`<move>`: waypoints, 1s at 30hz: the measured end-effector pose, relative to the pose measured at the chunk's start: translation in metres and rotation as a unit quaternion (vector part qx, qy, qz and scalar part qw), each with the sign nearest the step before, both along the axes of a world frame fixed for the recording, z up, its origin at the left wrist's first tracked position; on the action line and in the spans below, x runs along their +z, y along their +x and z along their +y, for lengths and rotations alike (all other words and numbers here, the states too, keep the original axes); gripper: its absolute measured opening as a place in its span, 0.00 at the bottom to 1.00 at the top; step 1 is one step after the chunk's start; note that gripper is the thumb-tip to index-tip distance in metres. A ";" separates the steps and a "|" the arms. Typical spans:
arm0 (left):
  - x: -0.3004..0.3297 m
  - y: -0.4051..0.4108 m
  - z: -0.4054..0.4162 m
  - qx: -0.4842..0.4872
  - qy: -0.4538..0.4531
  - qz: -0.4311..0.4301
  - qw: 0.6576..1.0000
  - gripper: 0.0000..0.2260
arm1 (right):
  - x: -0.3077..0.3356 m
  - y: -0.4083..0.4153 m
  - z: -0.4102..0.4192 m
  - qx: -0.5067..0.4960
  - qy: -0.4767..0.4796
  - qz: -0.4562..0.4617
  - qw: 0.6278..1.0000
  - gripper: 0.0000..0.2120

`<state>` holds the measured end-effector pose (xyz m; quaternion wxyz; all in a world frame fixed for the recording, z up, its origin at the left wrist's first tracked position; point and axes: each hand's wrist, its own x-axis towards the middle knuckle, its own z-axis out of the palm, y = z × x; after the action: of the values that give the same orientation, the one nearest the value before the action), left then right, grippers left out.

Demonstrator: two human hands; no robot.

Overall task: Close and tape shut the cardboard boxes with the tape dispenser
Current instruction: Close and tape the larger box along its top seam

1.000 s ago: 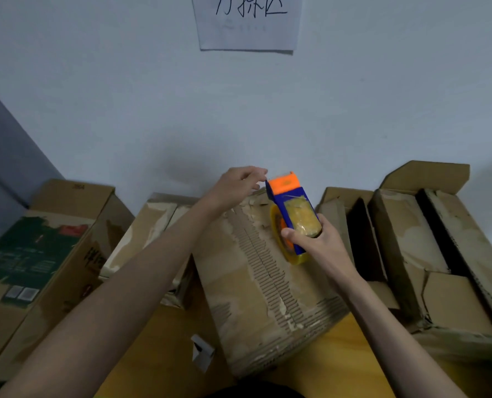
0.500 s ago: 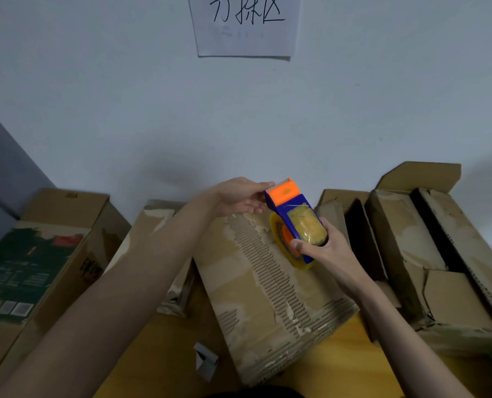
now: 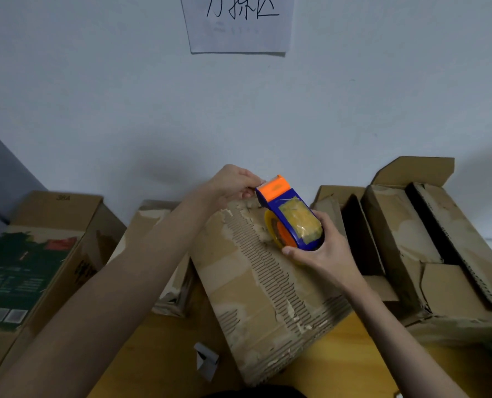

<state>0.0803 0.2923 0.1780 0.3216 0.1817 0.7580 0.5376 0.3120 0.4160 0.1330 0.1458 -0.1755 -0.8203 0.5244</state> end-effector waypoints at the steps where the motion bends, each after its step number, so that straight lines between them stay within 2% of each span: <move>1: 0.001 -0.001 -0.001 0.004 0.002 0.009 1.000 0.04 | -0.002 -0.001 -0.005 -0.008 0.020 0.010 1.000 0.39; 4: 0.000 -0.007 -0.005 -0.014 -0.042 0.054 0.998 0.05 | -0.008 -0.007 -0.016 -0.042 0.076 0.044 0.995 0.35; 7: -0.004 -0.012 -0.012 -0.040 -0.083 0.093 0.991 0.08 | 0.006 -0.011 -0.026 -0.059 0.085 0.064 0.993 0.31; 11: -0.007 -0.025 -0.028 -0.066 -0.067 0.067 0.993 0.10 | 0.036 -0.013 -0.038 -0.063 0.060 0.076 0.993 0.30; 18: -0.005 -0.065 -0.061 -0.033 -0.034 0.072 0.996 0.08 | 0.056 -0.021 -0.059 -0.038 0.013 0.049 0.998 0.30; 22: -0.025 -0.077 -0.065 -0.027 -0.065 0.074 0.995 0.08 | 0.044 -0.024 -0.068 -0.016 0.026 0.004 1.000 0.34; 26: -0.053 -0.081 -0.057 -0.026 -0.092 0.072 0.993 0.10 | 0.033 -0.032 -0.073 -0.015 0.022 -0.027 0.999 0.28; 30: -0.078 -0.089 -0.047 -0.014 -0.110 0.060 0.992 0.09 | 0.030 -0.038 -0.077 -0.020 0.040 -0.045 0.998 0.29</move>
<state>-0.0092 0.2453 0.1004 0.3014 0.1881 0.8275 0.4348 0.2744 0.3391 0.1626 0.1259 -0.2098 -0.8425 0.4800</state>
